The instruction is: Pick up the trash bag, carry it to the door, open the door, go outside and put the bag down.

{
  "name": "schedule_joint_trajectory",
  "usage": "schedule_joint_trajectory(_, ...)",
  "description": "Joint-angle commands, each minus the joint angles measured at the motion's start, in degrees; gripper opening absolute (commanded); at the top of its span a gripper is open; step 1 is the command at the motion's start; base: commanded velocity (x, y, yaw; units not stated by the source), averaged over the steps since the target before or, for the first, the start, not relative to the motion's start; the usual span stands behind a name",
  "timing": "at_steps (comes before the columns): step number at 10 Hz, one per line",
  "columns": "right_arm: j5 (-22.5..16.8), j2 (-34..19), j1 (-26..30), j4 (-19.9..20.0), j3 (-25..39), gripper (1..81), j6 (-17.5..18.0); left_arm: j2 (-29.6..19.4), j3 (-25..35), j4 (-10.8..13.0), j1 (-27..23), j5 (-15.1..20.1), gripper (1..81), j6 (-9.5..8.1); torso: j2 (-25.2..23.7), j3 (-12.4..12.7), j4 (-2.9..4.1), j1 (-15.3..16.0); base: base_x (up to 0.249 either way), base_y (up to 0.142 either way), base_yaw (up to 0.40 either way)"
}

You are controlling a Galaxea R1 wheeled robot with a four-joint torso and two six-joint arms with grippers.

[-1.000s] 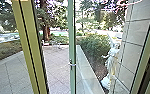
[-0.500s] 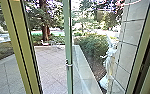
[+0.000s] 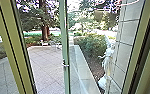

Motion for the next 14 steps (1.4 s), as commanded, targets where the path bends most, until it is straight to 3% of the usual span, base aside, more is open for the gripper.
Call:
schedule_joint_trajectory(1, -3.06, 0.24, 2.30, -0.01, 0.21, 81.1, -0.28, 0.01, 0.42, 0.62, -2.66, 3.07, 1.0, 0.06, 0.00, 0.00, 0.00, 0.00, 0.000, -0.076, 0.000)
schedule_joint_trajectory(10, -3.06, 0.94, 2.39, -0.09, -0.40, 81.1, -0.28, 0.10, 0.42, 0.54, -2.75, 2.99, 1.0, 0.15, 0.00, 0.00, 0.00, 0.00, 0.000, -0.076, 0.000)
schedule_joint_trajectory(14, -3.06, 1.12, 2.65, -0.10, -0.84, 81.1, -0.28, 0.19, 0.42, 0.54, -2.75, 3.07, 1.0, 0.06, 0.00, 0.00, 0.00, 0.00, 0.000, 0.000, 0.000)
